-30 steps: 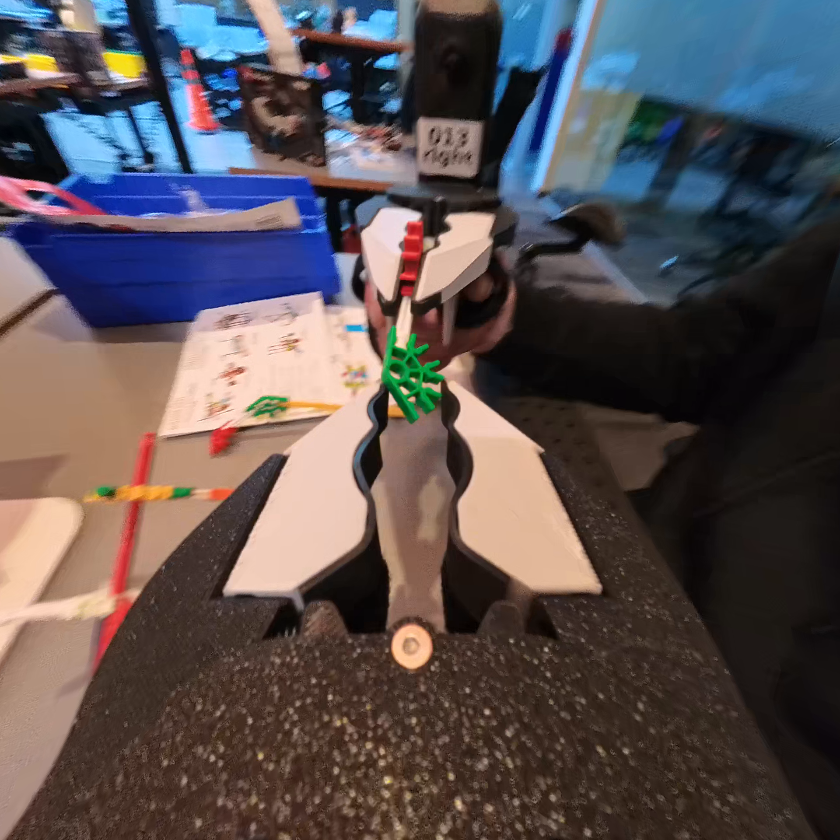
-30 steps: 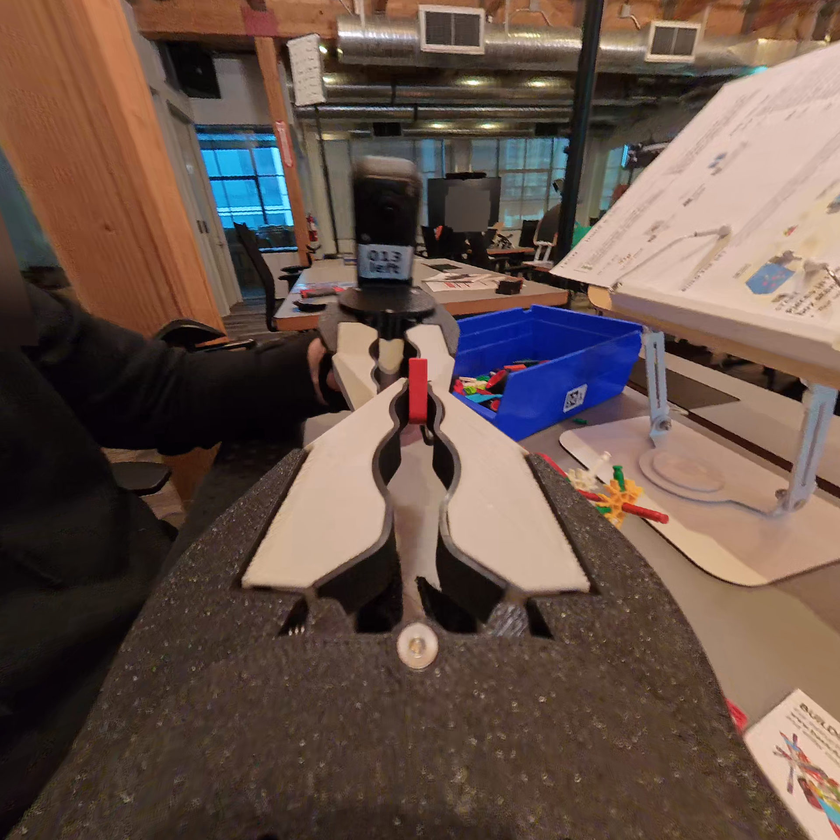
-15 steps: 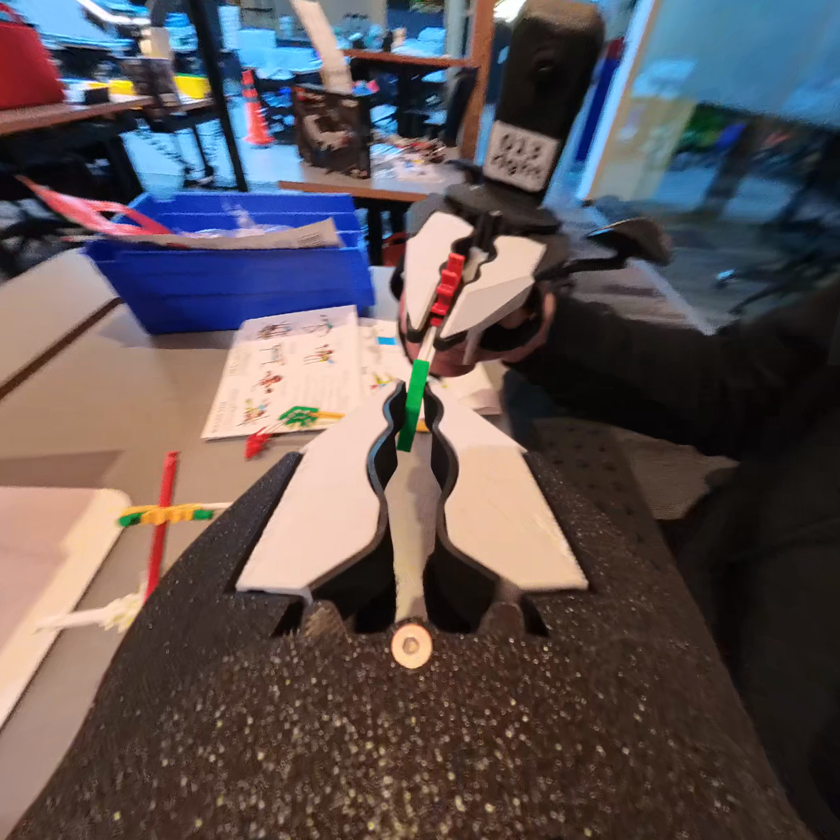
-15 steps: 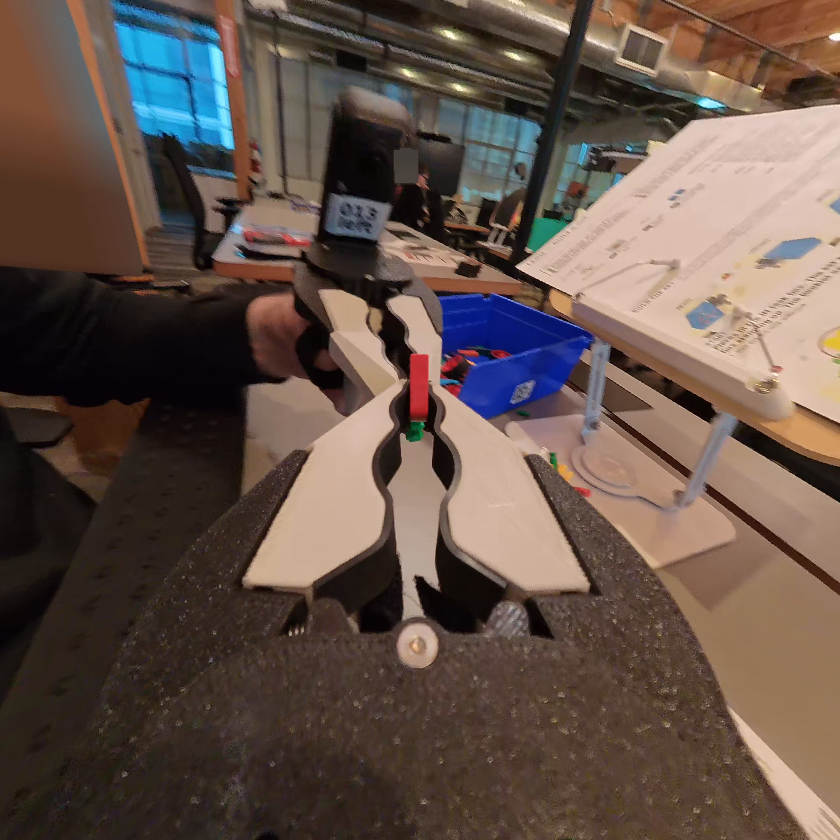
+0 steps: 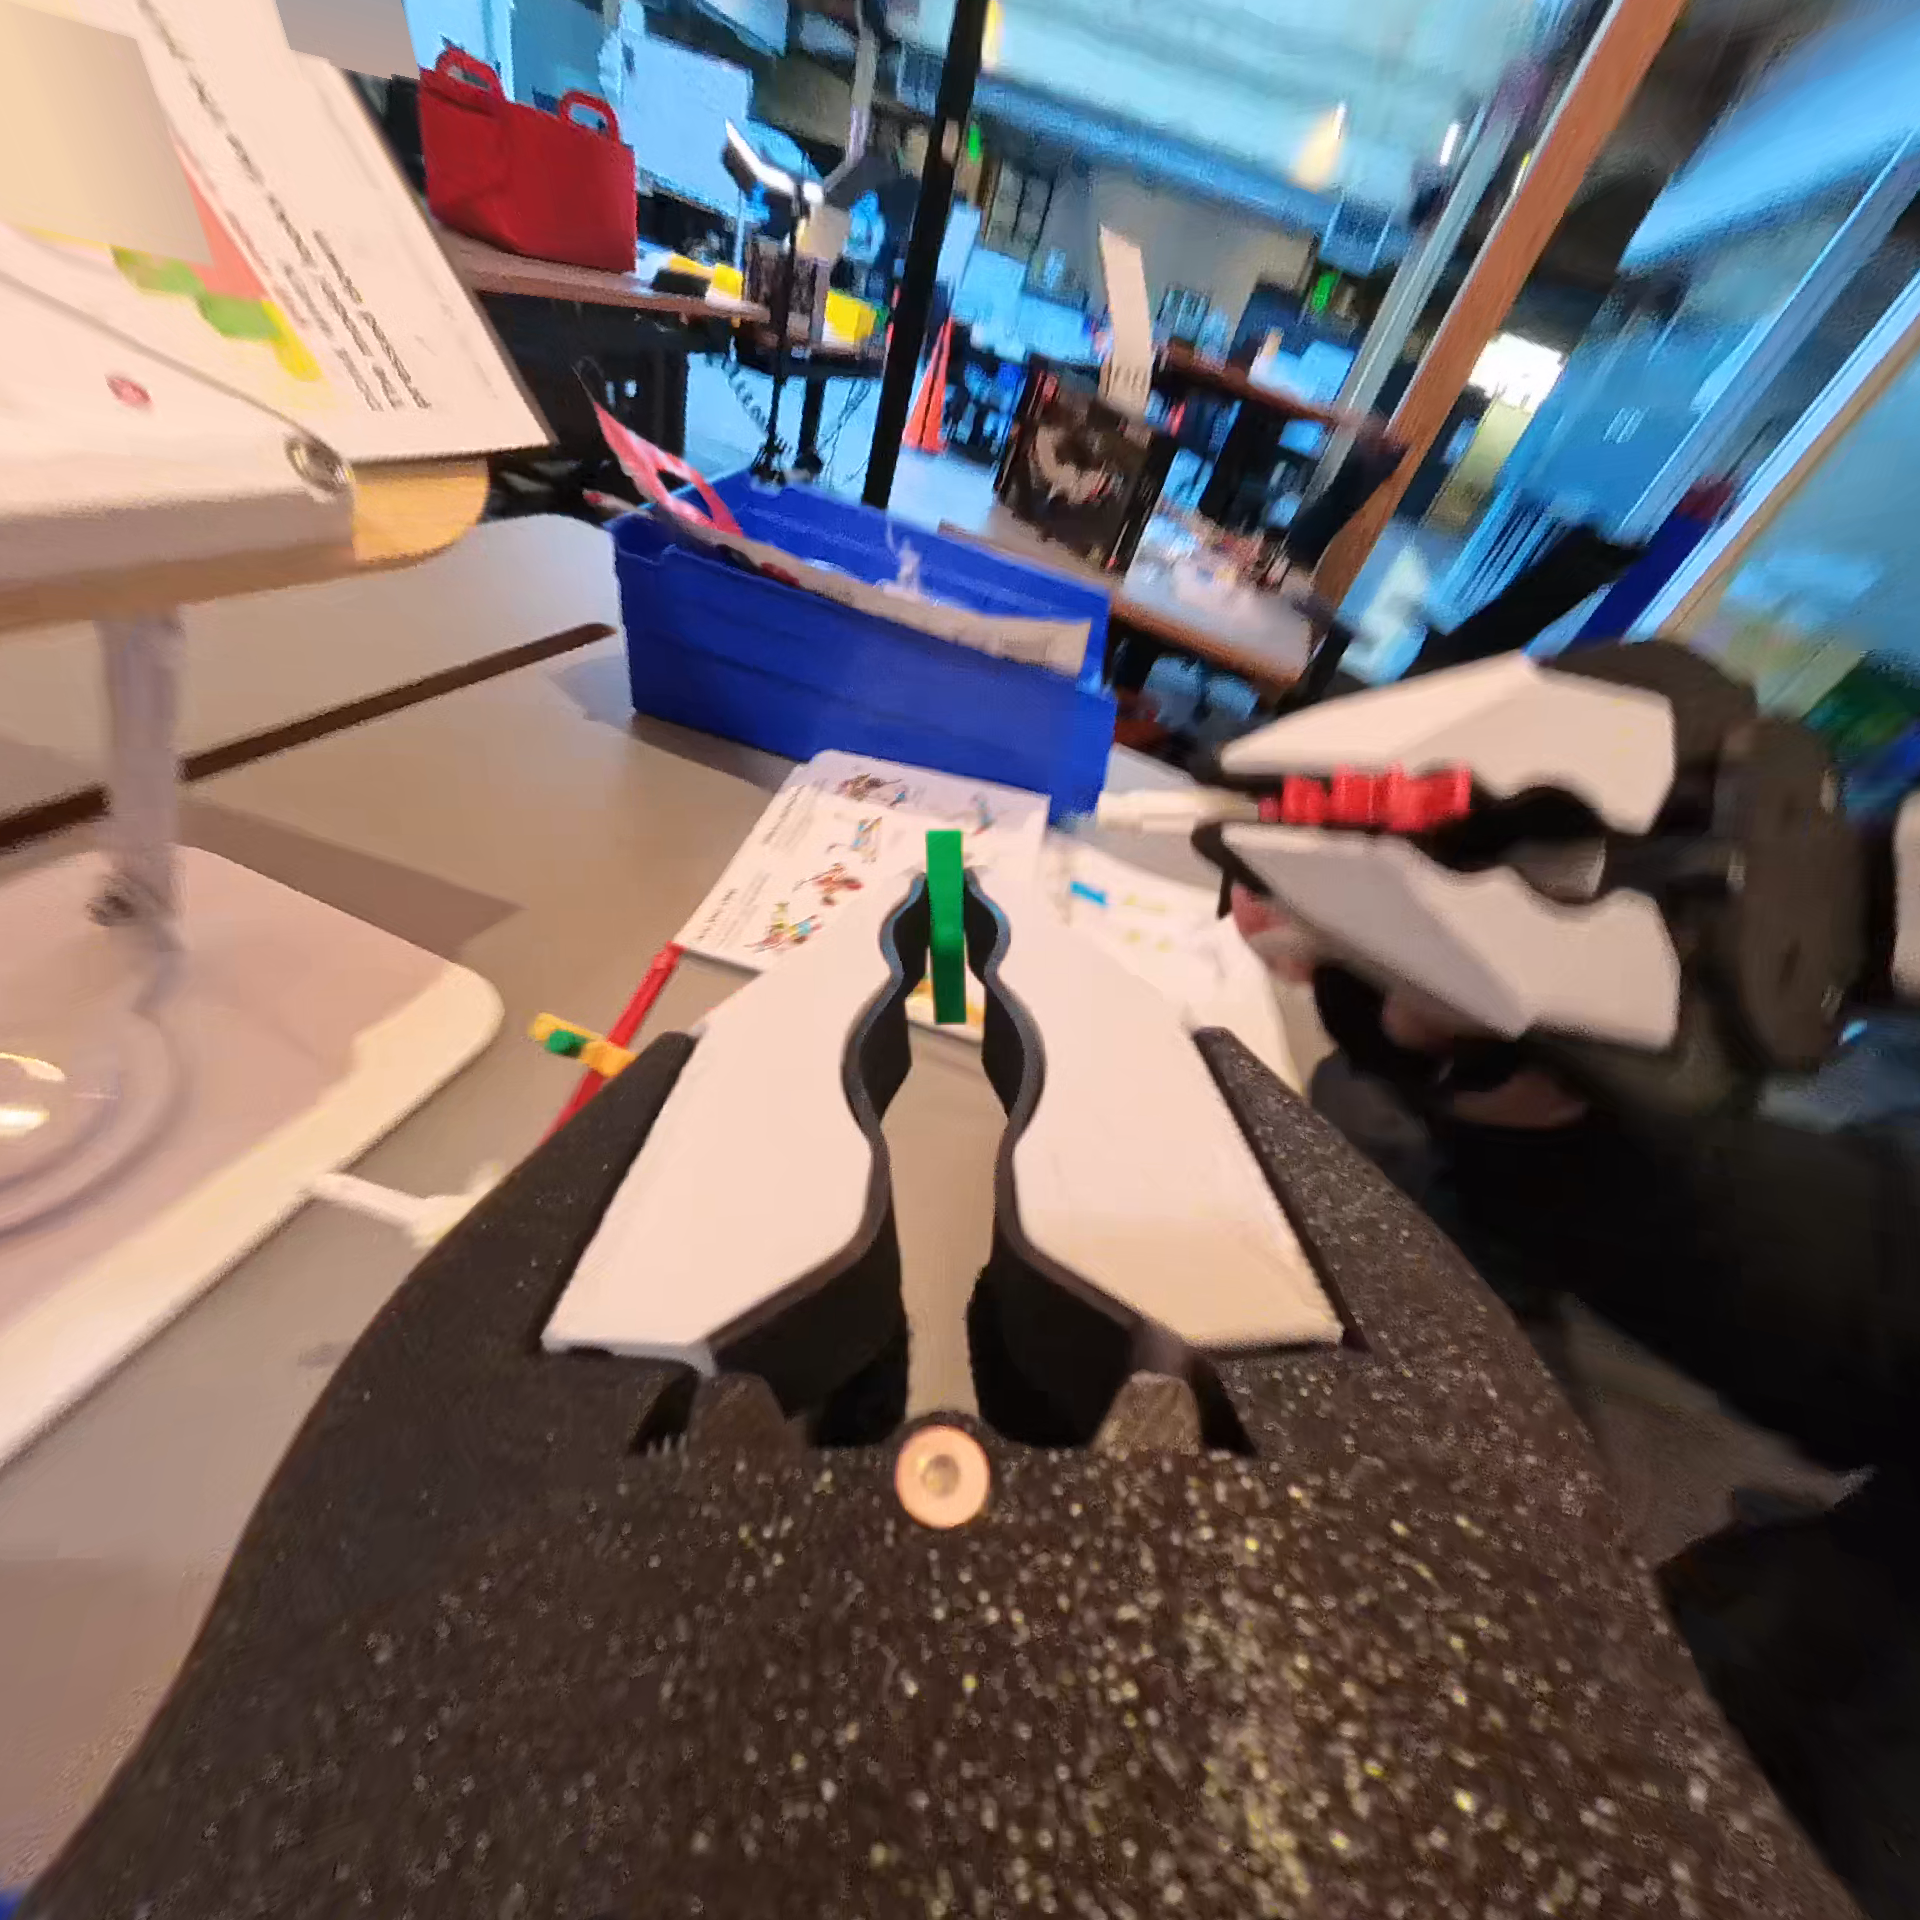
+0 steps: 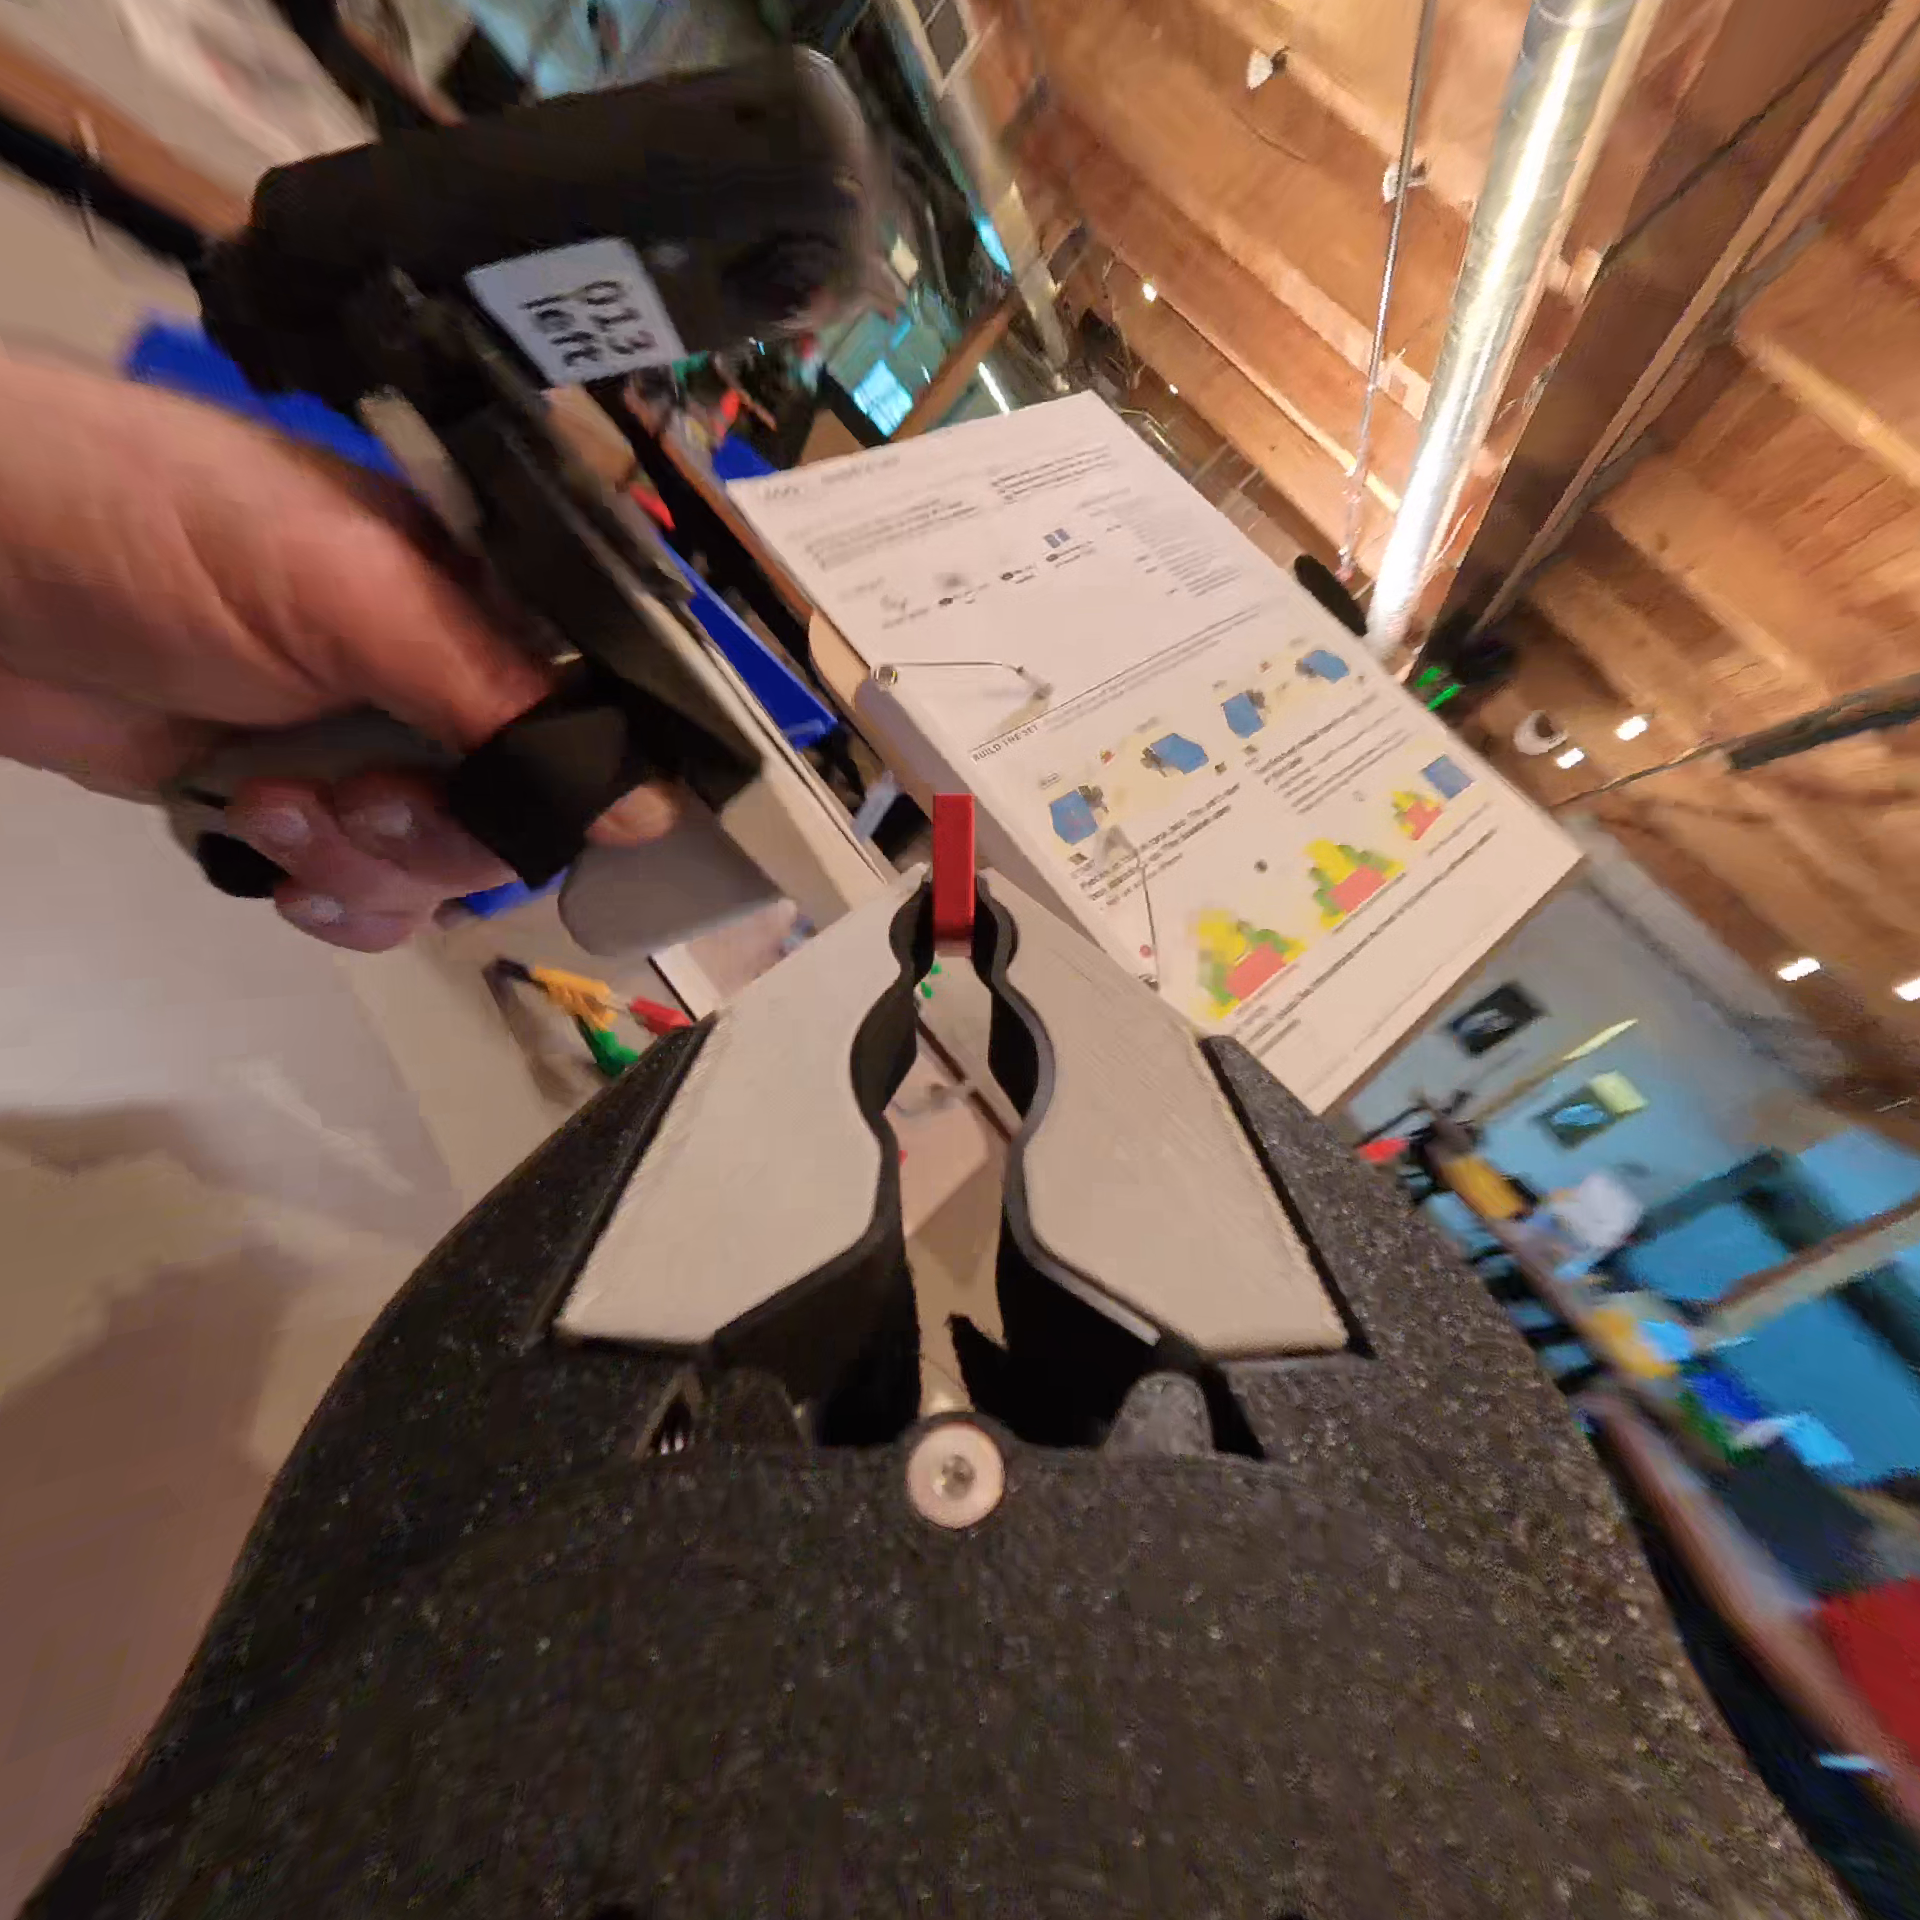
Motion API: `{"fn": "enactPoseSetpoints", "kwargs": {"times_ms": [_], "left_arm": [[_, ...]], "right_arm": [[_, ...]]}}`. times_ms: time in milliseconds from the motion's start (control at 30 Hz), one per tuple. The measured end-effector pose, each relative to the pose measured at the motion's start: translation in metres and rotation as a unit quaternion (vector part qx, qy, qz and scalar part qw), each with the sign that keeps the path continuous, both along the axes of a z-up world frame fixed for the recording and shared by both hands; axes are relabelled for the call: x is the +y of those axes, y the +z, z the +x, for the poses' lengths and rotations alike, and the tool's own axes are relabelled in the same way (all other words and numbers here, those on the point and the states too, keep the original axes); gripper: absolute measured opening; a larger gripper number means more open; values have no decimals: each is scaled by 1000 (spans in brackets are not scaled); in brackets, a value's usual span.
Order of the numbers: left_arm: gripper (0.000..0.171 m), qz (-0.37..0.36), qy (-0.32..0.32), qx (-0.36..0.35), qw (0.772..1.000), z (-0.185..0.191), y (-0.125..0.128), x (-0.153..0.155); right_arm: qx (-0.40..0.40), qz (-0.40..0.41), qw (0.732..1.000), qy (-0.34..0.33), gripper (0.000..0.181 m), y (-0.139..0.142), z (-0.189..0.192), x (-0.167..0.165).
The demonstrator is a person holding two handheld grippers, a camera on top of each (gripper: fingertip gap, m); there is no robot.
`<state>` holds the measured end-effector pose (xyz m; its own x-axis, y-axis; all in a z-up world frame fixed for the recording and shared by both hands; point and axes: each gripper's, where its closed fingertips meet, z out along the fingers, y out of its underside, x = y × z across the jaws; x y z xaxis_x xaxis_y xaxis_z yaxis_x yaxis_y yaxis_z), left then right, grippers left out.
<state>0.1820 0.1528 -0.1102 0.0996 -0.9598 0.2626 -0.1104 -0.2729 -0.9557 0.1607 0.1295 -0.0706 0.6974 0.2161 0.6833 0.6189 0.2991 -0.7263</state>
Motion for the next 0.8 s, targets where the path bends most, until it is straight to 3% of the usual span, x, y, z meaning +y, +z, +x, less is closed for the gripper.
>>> {"fn": "enactPoseSetpoints", "kwargs": {"times_ms": [67, 200, 367, 400, 500, 600, 667, 733, 800], "left_arm": [[3, 95, 38, 39, 994, -14, 8, 12], [4, 243, 144, 163, 945, -66, 14, 60], [5, 252, 253, 276, 892, -147, 7, 118], [14, 248, 278, 307, 876, -162, 1, 129], [44, 214, 297, 362, 858, -180, -31, 150], [60, 296, 319, 390, 812, -179, -33, 164], [58, 354, 290, 334, 824, -151, -11, 146], [50, 380, 219, 247, 864, -110, 11, 104], [48, 353, 120, 169, 912, -69, 17, 52]], "right_arm": [[52, -25, 998, 12, 4, 1, 15, 3], [115, -83, 989, 33, 4, -14, 32, 11], [172, -150, 970, 78, 4, -24, 30, 13], [194, -169, 961, 97, 4, -26, 27, 13], [261, -214, 930, 146, 4, -27, 22, 14], [325, -236, 898, 178, 4, -23, 27, 14], [368, -247, 872, 207, 4, -18, 31, 11], [395, -266, 844, 247, 4, -16, 29, 5], [400, -276, 831, 272, 3, -16, 24, 1]]}}
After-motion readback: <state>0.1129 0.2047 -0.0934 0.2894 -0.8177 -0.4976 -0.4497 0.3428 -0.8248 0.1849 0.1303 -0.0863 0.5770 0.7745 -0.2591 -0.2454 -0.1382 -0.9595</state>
